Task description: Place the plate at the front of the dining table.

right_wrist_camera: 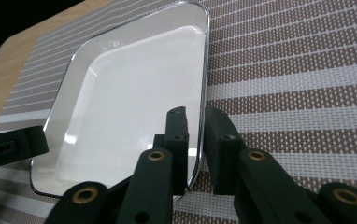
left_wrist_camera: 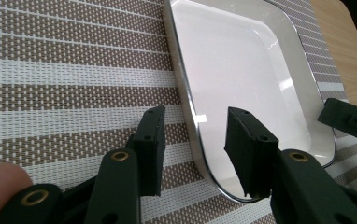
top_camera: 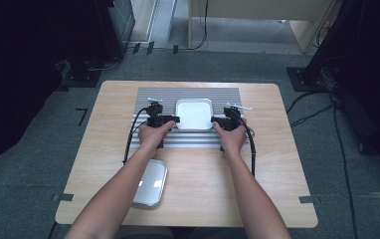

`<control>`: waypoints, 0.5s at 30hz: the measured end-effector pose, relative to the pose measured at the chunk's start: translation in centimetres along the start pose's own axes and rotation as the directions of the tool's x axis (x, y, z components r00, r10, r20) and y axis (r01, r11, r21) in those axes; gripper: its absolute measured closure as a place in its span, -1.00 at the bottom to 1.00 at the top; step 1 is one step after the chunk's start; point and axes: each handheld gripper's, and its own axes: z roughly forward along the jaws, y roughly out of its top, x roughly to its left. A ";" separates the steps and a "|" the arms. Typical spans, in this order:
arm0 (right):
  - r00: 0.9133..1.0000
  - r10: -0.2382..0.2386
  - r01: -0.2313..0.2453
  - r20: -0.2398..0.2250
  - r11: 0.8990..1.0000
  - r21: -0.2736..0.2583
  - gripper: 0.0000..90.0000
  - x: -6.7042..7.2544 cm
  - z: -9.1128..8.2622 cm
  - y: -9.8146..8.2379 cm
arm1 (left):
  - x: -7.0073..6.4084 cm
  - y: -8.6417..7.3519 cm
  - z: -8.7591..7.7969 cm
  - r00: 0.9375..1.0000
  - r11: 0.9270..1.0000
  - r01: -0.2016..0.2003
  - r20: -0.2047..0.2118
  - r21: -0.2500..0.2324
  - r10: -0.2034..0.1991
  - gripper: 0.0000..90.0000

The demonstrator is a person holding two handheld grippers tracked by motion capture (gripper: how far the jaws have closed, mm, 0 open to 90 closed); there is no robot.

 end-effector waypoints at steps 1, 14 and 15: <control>1.000 -0.001 0.001 0.003 1.000 0.003 0.89 0.1 0.1 0.0 | -0.1 0.0 0.0 1.000 1.000 0.001 0.009 0.005 -0.001 0.32; 0.999 0.036 -0.036 -0.015 0.999 -0.002 0.93 1.2 1.3 -0.2 | 0.5 0.4 -0.4 1.000 1.000 -0.010 -0.018 -0.021 0.010 0.35; 1.000 0.017 -0.017 -0.011 1.000 -0.004 0.93 1.3 1.4 -0.2 | 0.6 0.5 -0.4 1.000 1.000 -0.011 -0.018 -0.020 0.011 0.36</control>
